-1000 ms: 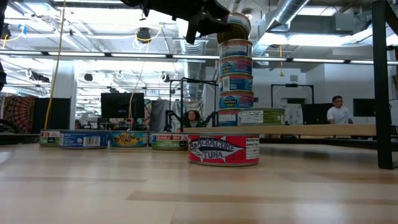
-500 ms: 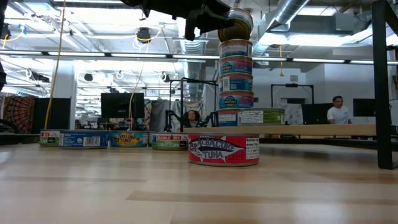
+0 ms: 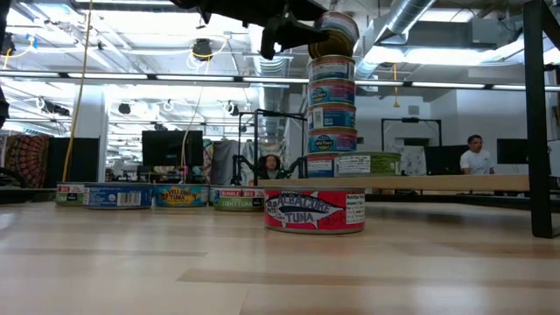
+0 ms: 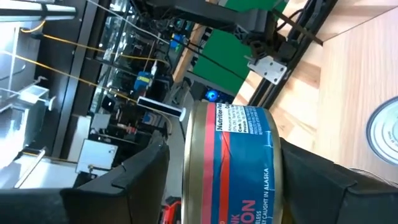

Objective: Stack canned seafood by type on shelf
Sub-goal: Stack the blue tuna can on top of the blue tuna can on the shelf

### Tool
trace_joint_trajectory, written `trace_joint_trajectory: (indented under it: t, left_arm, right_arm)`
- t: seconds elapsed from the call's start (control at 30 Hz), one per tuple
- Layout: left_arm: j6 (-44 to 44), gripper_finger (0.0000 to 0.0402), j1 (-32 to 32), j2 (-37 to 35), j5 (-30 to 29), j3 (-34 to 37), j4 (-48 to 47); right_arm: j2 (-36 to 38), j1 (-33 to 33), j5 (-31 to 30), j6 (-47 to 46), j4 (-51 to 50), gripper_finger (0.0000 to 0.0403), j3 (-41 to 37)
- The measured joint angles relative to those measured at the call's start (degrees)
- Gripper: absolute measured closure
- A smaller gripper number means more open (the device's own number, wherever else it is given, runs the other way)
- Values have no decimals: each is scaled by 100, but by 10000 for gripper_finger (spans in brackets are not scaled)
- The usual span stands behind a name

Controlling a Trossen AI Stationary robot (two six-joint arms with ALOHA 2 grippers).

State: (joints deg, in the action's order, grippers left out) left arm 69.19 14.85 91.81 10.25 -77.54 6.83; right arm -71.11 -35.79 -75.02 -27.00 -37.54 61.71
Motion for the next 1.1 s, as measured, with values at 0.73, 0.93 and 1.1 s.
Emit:
trace_joint_trajectory:
  t: [0.73,0.93,1.1]
  left_arm:
    - [-820,127,51,0,-460,0,-292]
    - [-935,129,51,0,-529,0,-326]
    - [-956,129,66,0,-670,0,-315]
  right_arm:
    - [-2,106,139,-192,-37,101,-19]
    - [-5,356,312,-343,-166,101,-114]
    - [-39,519,462,-362,-212,101,-114]
